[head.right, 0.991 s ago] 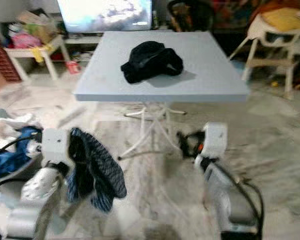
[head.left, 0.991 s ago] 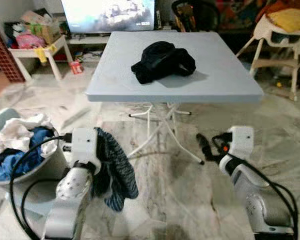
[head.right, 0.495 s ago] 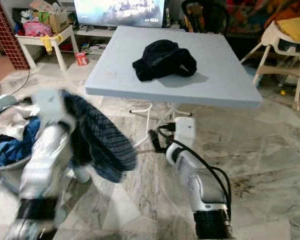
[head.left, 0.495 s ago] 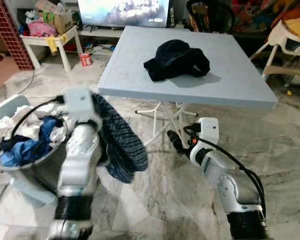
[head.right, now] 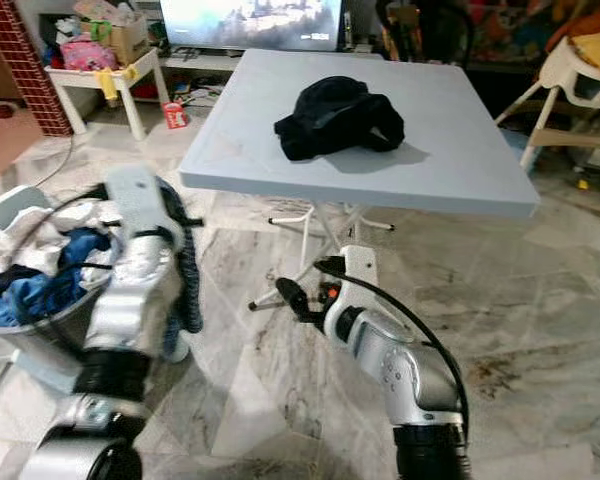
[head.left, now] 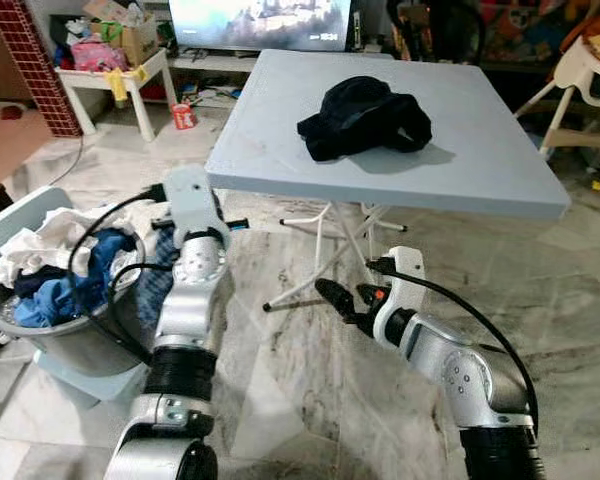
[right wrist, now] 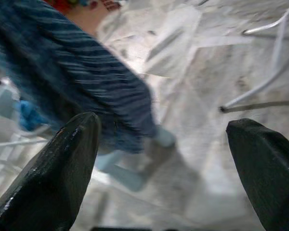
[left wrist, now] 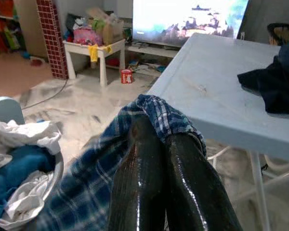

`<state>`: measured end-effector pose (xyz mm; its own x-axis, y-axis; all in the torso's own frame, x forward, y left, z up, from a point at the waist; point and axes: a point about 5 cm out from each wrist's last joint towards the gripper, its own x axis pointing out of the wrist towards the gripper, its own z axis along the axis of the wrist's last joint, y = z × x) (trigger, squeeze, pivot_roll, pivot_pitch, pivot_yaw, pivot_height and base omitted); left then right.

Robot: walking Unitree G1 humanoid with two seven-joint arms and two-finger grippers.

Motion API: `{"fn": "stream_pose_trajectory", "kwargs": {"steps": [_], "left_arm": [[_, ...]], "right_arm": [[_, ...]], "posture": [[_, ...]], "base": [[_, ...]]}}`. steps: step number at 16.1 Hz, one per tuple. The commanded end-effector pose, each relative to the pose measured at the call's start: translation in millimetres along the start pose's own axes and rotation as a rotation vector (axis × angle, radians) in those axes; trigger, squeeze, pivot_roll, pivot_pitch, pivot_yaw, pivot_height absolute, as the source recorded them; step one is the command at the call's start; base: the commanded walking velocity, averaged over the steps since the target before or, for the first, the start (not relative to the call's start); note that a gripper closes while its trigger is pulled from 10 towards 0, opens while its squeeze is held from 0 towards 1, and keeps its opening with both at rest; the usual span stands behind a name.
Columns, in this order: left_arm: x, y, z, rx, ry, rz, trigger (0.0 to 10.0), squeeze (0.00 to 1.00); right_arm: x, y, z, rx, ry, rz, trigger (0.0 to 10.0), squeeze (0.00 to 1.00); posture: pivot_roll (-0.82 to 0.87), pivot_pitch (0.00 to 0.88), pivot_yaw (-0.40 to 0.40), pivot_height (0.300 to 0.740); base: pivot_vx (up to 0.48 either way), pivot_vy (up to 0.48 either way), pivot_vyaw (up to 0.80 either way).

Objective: Hang hanger

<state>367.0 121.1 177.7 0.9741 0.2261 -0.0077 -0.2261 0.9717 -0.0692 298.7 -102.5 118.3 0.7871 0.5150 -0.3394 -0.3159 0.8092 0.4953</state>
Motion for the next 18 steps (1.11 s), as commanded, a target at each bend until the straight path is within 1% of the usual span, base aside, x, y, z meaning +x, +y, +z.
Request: {"fn": "stream_pose_trajectory", "kwargs": {"steps": [1, 2, 3, 4, 5, 6, 7, 8, 9, 10, 12, 14, 15, 16, 17, 18], "left_arm": [[3.5, -18.1, 8, -0.001, -0.034, -0.016, 10.0, 0.00], [5.3, -31.2, 10, -0.033, -0.025, -0.051, 10.0, 0.00], [5.4, -37.6, 12, -0.071, -0.025, -0.065, 10.0, 0.00], [4.8, -51.1, 17, -0.076, -0.029, -0.111, 10.0, 0.00], [4.8, -53.8, 18, -0.084, -0.027, -0.120, 10.0, 0.00], [2.8, -67.9, 24, -0.113, -0.029, -0.164, 10.0, 0.00], [1.6, -74.1, 26, -0.121, -0.028, -0.183, 10.0, 0.00], [-4.0, -90.6, 30, -0.147, -0.031, -0.241, 10.0, 0.00], [-7.9, -99.6, 31, -0.154, -0.029, -0.258, 10.0, 0.00], [-8.3, -100.7, 31, -0.157, -0.025, -0.259, 10.0, 0.00], [-14.6, -115.6, 41, -0.208, -0.036, -0.298, 10.0, 0.00], [-17.0, -122.6, 46, -0.216, -0.042, -0.313, 10.0, 0.00], [-22.9, -128.2, 43, -0.230, -0.028, -0.337, 10.0, 0.00], [-26.3, -131.1, 40, -0.241, -0.009, -0.361, 10.0, 0.00], [-31.6, -134.6, 36, -0.242, -0.009, -0.428, 10.0, 0.00], [-41.4, -135.5, 26, -0.220, -0.012, -0.546, 10.0, 0.00]], "right_arm": [[-1.4, 5.9, 7, -0.006, -0.015, 0.021, 10.0, 0.00], [0.1, 9.5, 6, -0.012, -0.009, 0.028, 10.0, 0.00], [0.7, 10.2, 6, -0.012, -0.005, 0.026, 10.0, 0.00], [0.2, 11.6, 4, -0.005, 0.006, 0.033, 10.0, 0.00], [0.1, 12.1, 4, -0.004, 0.008, 0.033, 10.0, 0.00], [0.2, 12.8, 1, 0.003, 0.024, 0.030, 10.0, 0.00], [0.2, 13.7, -1, 0.003, 0.036, 0.035, 10.0, 0.00], [0.3, 17.0, -4, 0.000, 0.060, 0.054, 10.0, 0.00], [1.0, 19.6, -7, -0.005, 0.079, 0.069, 10.0, 0.00], [1.2, 20.1, -7, -0.006, 0.083, 0.072, 10.0, 0.00], [4.4, 29.7, -15, -0.024, 0.134, 0.142, 10.0, 0.00], [10.7, 31.4, -19, -0.042, 0.140, 0.134, 10.0, 0.00], [16.7, 31.0, -18, -0.057, 0.119, 0.115, 10.0, 0.00], [18.8, 29.1, -17, -0.075, 0.101, 0.093, 10.0, 0.00], [21.0, 24.7, -14, -0.088, 0.072, 0.054, 10.0, 0.00], [23.4, 11.7, -8, -0.111, 0.018, -0.049, 10.0, 0.00]], "posture": [[-0.05, 0.064, 0.022, 0.740], [-0.05, 0.062, 0.030, 0.740], [-0.05, 0.062, 0.033, 0.740], [-0.05, 0.061, 0.036, 0.740], [-0.06, 0.062, 0.039, 0.740], [-0.06, 0.065, 0.044, 0.740], [-0.06, 0.066, 0.045, 0.740], [-0.06, 0.072, 0.049, 0.740], [-0.06, 0.075, 0.051, 0.740], [-0.06, 0.075, 0.051, 0.740], [-0.06, 0.082, 0.049, 0.740], [-0.06, 0.082, 0.049, 0.740], [-0.06, 0.080, 0.049, 0.740], [-0.05, 0.080, 0.049, 0.740], [-0.05, 0.078, 0.048, 0.740], [-0.05, 0.077, 0.046, 0.740]], "base": [[0.000, 0.000, 0.00], [0.000, 0.000, 0.00], [0.000, 0.000, 0.00], [0.000, 0.000, 0.00], [0.000, 0.000, 0.00], [0.000, 0.000, 0.00], [0.000, 0.000, 0.00], [0.000, 0.000, 0.00], [0.000, 0.000, 0.00], [0.000, 0.000, 0.00], [0.000, 0.000, 0.00], [0.000, 0.000, 0.00], [0.000, 0.000, 0.00], [0.000, 0.000, 0.00], [0.000, 0.000, 0.00], [0.000, 0.000, 0.00]]}}
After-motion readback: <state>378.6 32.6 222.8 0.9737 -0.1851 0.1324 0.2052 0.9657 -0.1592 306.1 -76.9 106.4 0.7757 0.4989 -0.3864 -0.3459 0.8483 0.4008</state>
